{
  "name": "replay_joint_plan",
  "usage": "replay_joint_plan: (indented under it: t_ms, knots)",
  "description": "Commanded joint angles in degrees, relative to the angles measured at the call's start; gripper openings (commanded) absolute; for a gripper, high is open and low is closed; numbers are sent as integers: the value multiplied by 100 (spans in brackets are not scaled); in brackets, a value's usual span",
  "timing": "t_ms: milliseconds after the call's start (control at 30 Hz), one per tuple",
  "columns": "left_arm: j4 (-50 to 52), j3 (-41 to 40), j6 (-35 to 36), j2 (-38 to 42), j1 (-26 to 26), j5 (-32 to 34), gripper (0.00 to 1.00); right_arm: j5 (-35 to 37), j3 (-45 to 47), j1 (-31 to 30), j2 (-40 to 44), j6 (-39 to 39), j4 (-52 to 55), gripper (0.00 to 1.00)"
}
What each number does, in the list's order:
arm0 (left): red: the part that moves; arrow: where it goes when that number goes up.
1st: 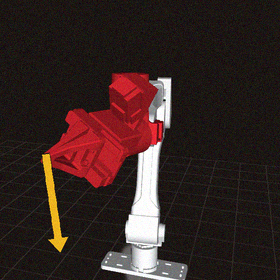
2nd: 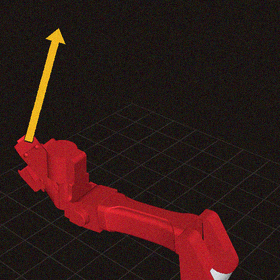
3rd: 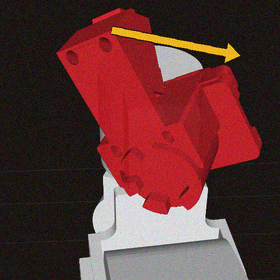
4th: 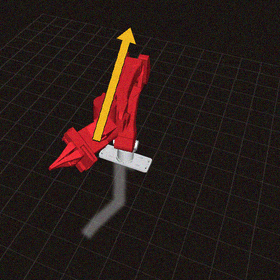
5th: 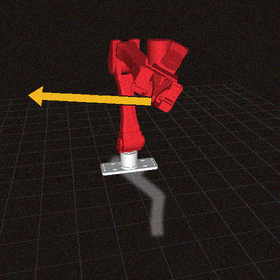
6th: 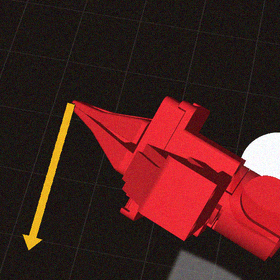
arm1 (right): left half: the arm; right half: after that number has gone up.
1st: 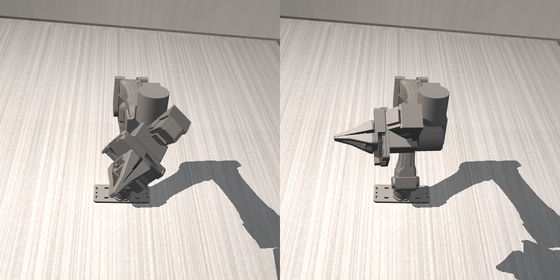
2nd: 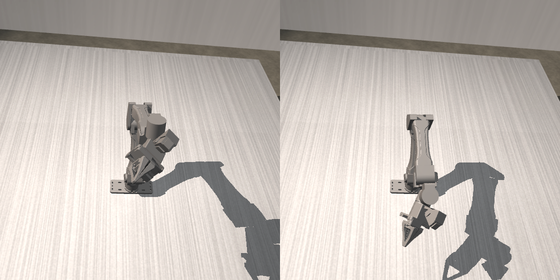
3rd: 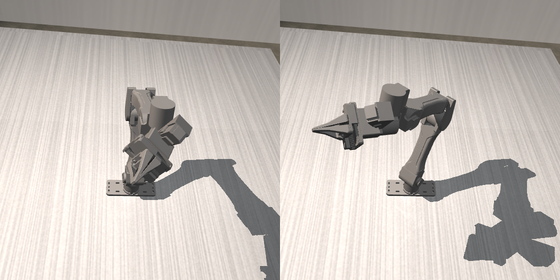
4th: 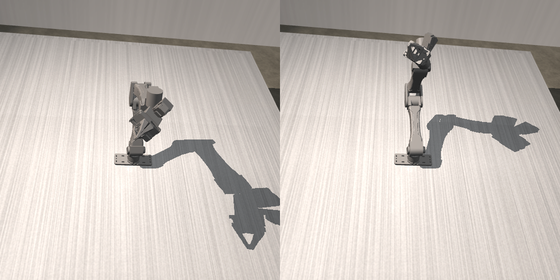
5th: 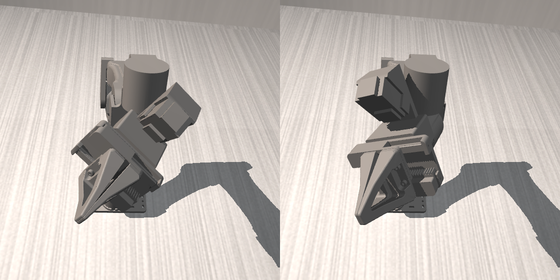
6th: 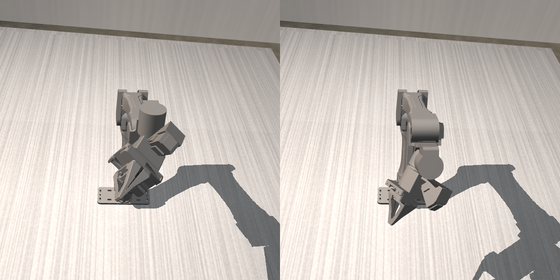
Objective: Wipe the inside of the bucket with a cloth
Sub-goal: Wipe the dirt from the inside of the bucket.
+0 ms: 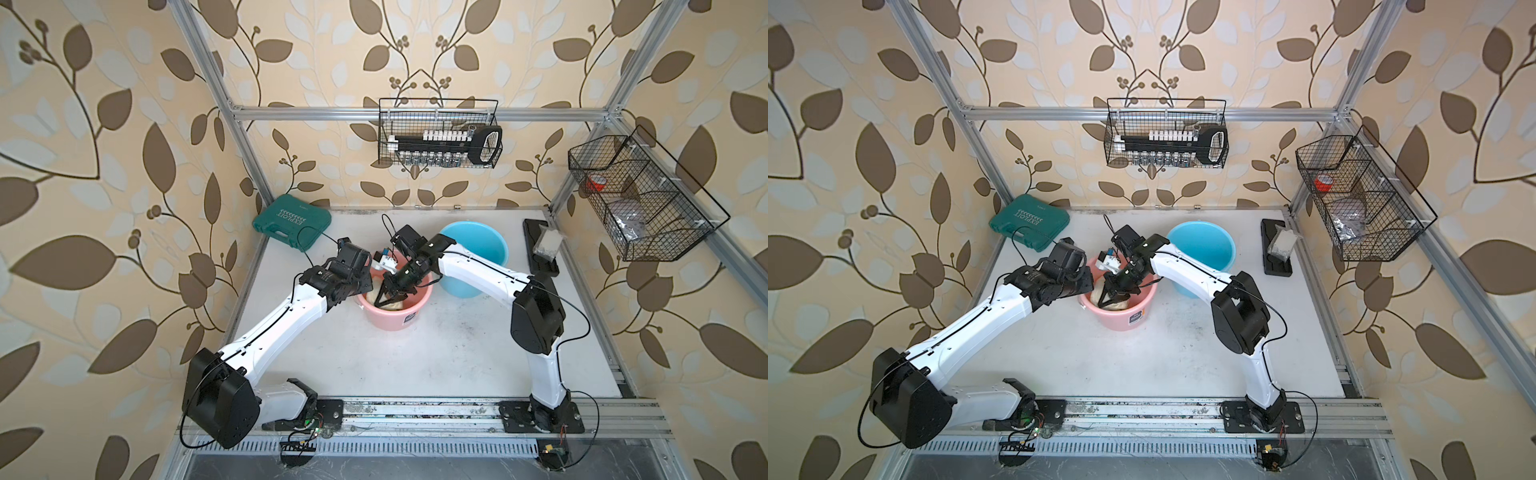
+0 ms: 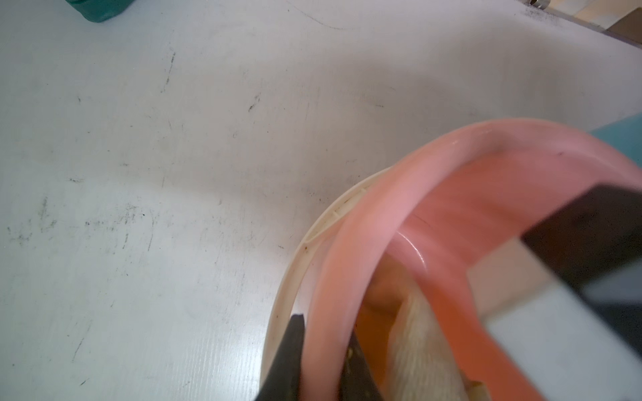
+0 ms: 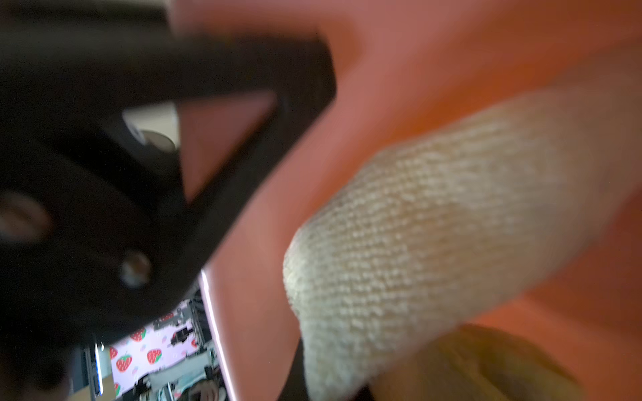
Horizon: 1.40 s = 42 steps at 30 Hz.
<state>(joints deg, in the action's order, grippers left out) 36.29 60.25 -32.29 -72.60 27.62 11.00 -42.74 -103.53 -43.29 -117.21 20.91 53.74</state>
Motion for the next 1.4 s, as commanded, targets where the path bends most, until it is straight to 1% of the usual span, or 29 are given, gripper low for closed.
replay_joint_plan:
  t_ms: [0,133,233,267,333,400,500,633,700,767,900,967,1000,1100,1200,1267,1367]
  knots:
    - [-168,316,140,64,-68,298,0,428,-295,39,215,-780,1597,0]
    - [-114,364,191,78,-76,340,0,1017,-509,217,294,-1056,2338,0]
    - [-85,389,200,97,-98,345,0,1317,-627,259,295,-1189,2779,0]
    - [-67,404,205,97,-106,350,0,1438,-674,406,295,-1247,2935,0]
    - [-27,465,239,88,-116,356,0,1773,-773,456,290,-1304,3228,0]
    - [20,505,263,93,-121,375,0,1995,-752,516,365,-1209,3244,0]
    - [45,549,301,97,-134,402,0,2785,-1030,518,305,-1128,3590,0]
    - [71,575,338,58,-151,328,0,4245,-1540,502,210,-930,3769,0]
    - [88,580,338,28,-152,272,0,4802,-1880,450,127,-895,3768,0]
    - [56,570,338,35,-151,227,0,5124,-2201,371,19,-895,3672,0]
    - [8,573,381,-7,-151,12,0,5507,-3028,124,-467,-983,3478,0]
    - [43,589,373,-35,-151,-70,0,5561,-3487,13,-787,-1009,3391,0]
    - [24,568,364,-27,-151,-113,0,5469,-3725,-25,-955,-1010,3351,0]
    - [-59,501,329,-5,-151,-226,0,4797,-4093,-85,-1269,-993,3000,0]
    - [-96,490,299,-55,-151,-330,0,4046,-4086,-93,-1419,-768,2504,0]
    - [-104,486,282,-87,-151,-402,0,3685,-4051,-103,-1481,-623,2216,0]
    - [-178,423,250,-66,-151,-470,0,3029,-3678,-102,-1398,-563,1481,0]
